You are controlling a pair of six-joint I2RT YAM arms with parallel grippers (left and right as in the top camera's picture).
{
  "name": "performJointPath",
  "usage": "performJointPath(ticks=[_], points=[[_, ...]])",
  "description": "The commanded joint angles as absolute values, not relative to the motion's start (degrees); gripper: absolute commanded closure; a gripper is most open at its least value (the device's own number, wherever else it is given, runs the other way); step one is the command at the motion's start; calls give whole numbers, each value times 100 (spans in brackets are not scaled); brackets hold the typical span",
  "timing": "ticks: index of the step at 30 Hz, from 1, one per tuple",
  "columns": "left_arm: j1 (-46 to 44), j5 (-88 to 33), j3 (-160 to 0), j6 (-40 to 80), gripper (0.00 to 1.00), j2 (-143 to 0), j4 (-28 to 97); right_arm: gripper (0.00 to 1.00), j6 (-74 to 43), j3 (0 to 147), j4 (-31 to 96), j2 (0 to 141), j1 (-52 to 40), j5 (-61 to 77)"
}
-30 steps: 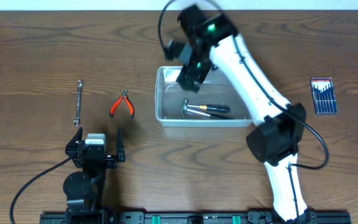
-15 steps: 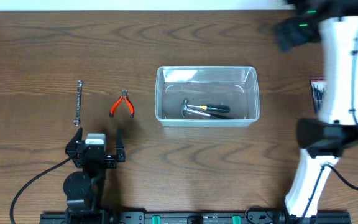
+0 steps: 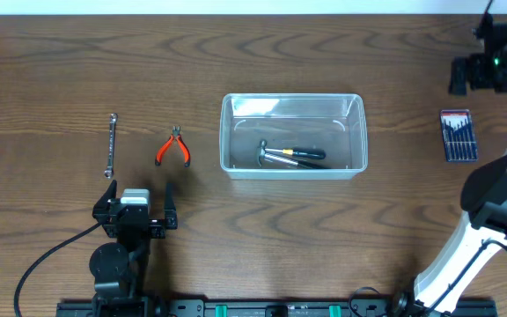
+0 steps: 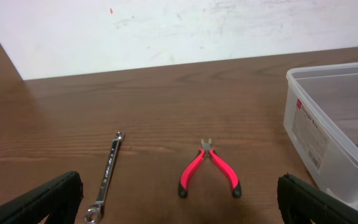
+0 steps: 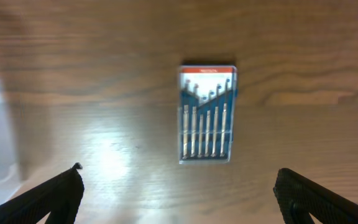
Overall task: Pack container
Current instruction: 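Raise the right arm and move it toward the screwdriver set, then lower the right gripper and close it on the precision screwdriver case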
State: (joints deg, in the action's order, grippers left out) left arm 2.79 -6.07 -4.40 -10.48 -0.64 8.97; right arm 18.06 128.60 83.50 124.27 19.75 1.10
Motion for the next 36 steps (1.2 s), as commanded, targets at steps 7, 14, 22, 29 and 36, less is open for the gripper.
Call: performJointPath(ticks=[7, 14, 22, 29, 36], points=[[266, -685, -283, -1000, 2, -60, 952, 1, 1789, 11920, 7658, 12390, 2333, -108], [266, -685, -283, -1000, 2, -60, 952, 1, 1887, 11751, 7548, 12724, 2287, 49], [266, -683, -285, -1000, 2, -60, 952, 1, 1785, 11751, 7443, 13301, 2255, 47], [266, -685, -285, -1000, 2, -60, 952, 1, 1890, 11751, 7439, 13583, 2244, 30], [266, -685, -285, -1000, 2, -60, 952, 1, 2152, 11751, 7419, 13609, 2272, 19]])
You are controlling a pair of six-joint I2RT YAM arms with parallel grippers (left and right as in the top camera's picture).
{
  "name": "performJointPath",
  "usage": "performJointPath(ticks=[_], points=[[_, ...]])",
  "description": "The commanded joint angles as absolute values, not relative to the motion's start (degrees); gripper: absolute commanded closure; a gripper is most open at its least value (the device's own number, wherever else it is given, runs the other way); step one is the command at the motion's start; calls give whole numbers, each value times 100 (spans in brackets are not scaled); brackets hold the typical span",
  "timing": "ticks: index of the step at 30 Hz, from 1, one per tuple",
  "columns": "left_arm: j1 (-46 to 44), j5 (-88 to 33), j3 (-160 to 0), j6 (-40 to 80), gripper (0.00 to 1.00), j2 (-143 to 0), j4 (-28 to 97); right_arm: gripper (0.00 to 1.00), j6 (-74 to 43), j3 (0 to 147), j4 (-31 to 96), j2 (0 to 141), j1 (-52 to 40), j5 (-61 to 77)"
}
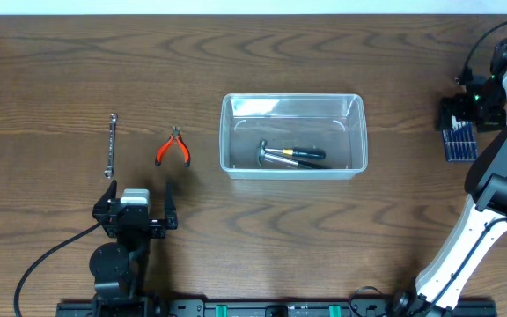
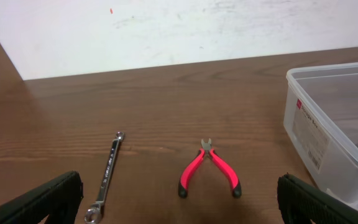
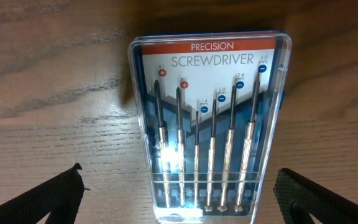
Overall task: Pack container
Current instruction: 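Lower the right gripper and close it on the precision screwdriver case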
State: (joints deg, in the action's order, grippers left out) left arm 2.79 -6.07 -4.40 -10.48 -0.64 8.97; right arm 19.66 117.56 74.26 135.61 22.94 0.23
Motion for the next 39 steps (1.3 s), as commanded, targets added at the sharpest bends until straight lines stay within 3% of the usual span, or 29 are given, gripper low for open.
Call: performJointPath(ticks=[1, 39], points=[[266, -683, -285, -1000, 2, -60, 952, 1, 2152, 11751, 7417, 13609, 2287, 25], [266, -683, -285, -1000, 2, -60, 952, 1, 2196, 11485, 6969, 13611, 2377, 21]])
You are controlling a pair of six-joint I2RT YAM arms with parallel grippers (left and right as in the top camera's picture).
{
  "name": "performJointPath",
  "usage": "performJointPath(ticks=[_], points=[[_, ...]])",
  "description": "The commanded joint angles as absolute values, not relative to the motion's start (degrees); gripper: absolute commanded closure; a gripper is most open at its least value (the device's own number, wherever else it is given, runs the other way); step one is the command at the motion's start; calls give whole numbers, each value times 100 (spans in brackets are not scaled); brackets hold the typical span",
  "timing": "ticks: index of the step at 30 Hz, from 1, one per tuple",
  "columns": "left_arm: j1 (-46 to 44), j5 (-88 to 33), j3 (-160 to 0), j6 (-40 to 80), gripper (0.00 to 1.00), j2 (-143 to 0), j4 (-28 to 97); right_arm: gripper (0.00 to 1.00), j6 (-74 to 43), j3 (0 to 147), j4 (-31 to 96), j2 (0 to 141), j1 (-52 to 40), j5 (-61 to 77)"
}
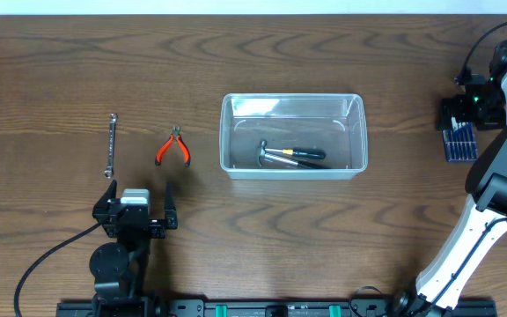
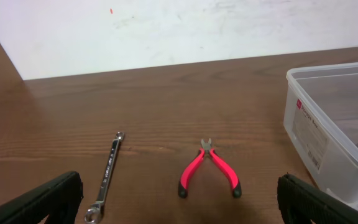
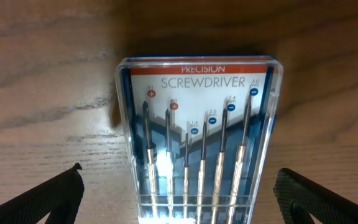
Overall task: Pack container
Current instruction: 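Lower the right gripper and close it on the precision screwdriver case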
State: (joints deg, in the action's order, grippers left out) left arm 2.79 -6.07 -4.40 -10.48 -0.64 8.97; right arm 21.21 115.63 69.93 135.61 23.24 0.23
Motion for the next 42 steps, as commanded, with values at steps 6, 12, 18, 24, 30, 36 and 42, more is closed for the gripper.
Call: performJointPath(ticks=[6, 12, 18, 24, 30, 36, 42], points=[[266, -685, -285, -1000, 2, -60, 952, 1, 2196, 11458, 6934, 13611, 2405, 23], [266, -685, -283, -1000, 2, -60, 952, 1, 2239, 11458, 6934, 13611, 2416, 23], [266, -685, -283, -1000, 2, -60, 952, 1, 2237, 11458, 6914, 13618, 2440, 30], [266, -685, -283, -1000, 2, -60, 952, 1, 2233, 11458, 6991, 13880, 2440, 67], [266, -685, -285, -1000, 2, -60, 952, 1, 2237, 11458, 6960, 13987, 2447, 60], [266, -685, -285, -1000, 2, -60, 952, 1, 2239, 11458, 6956, 13987, 2469, -71], [266, -683, -283, -1000, 2, -60, 952, 1, 2241, 11458, 6941, 13987, 2495, -110]])
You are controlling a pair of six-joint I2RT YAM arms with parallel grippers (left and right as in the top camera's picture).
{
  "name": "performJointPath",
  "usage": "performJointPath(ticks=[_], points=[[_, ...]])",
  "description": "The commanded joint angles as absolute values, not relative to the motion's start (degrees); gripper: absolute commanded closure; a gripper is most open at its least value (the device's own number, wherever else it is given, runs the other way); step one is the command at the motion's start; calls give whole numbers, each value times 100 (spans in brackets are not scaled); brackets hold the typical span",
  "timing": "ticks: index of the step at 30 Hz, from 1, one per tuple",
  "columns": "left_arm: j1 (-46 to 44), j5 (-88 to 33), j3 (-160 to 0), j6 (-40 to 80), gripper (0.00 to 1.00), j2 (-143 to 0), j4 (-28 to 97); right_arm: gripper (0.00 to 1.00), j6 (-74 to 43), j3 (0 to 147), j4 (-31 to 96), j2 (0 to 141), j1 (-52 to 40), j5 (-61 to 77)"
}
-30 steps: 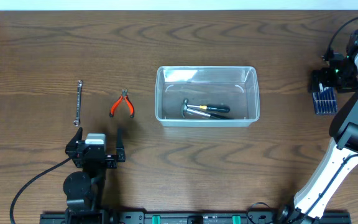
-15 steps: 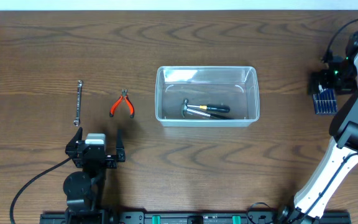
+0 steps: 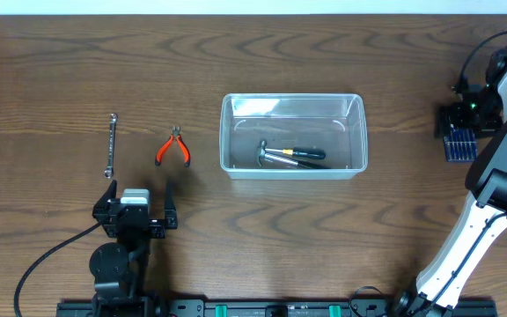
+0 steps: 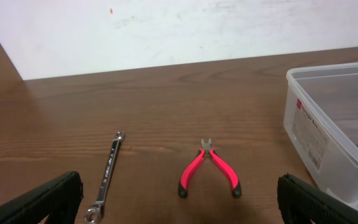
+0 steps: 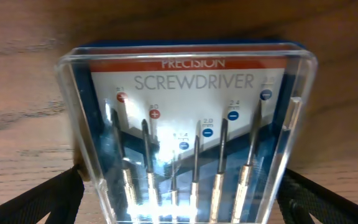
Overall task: Pack container
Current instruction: 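Lower the right gripper and close it on the precision screwdriver case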
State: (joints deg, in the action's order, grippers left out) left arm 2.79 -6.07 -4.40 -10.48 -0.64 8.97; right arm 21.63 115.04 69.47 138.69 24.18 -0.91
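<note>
The clear plastic container (image 3: 227, 132) stands mid-table with a hammer (image 3: 271, 156) and a black-handled tool (image 3: 308, 154) inside; its corner (image 4: 328, 124) shows in the left wrist view. A precision screwdriver case (image 5: 185, 130) lies at the far right (image 3: 459, 146). My right gripper (image 5: 179, 199) is open and low over it, one finger on each side of the case. Red pliers (image 4: 208, 168) and a wrench (image 4: 107, 174) lie ahead of my open left gripper (image 4: 179, 205), which holds nothing.
In the overhead view the pliers (image 3: 173, 148) and wrench (image 3: 110, 145) lie left of the container. The left gripper (image 3: 135, 211) sits near the front edge. The right arm (image 3: 491, 185) runs along the table's right side. A white wall backs the table.
My right gripper has come lower over the screwdriver case, which now fills the space between its open fingers. The left arm and the other tools have not moved.
My right gripper was high over the screwdriver case at the table's right side. It then stood much closer above it, then closer again, and now straddles the case. The left gripper has stayed open at the front left throughout.
</note>
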Motion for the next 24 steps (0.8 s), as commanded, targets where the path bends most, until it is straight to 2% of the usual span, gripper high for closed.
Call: performJointPath(ticks=[1, 17, 20, 24], points=[[266, -685, -285, -1000, 2, -60, 952, 1, 2244, 11458, 6943, 13987, 2495, -108], [266, -685, -285, -1000, 2, -60, 952, 12, 2237, 11458, 6963, 13987, 2493, -110], [266, -685, -283, -1000, 2, -60, 952, 17, 2235, 11458, 6976, 13990, 2493, -108], [266, -685, -283, -1000, 2, -60, 952, 28, 2235, 11458, 6989, 13987, 2488, -108]])
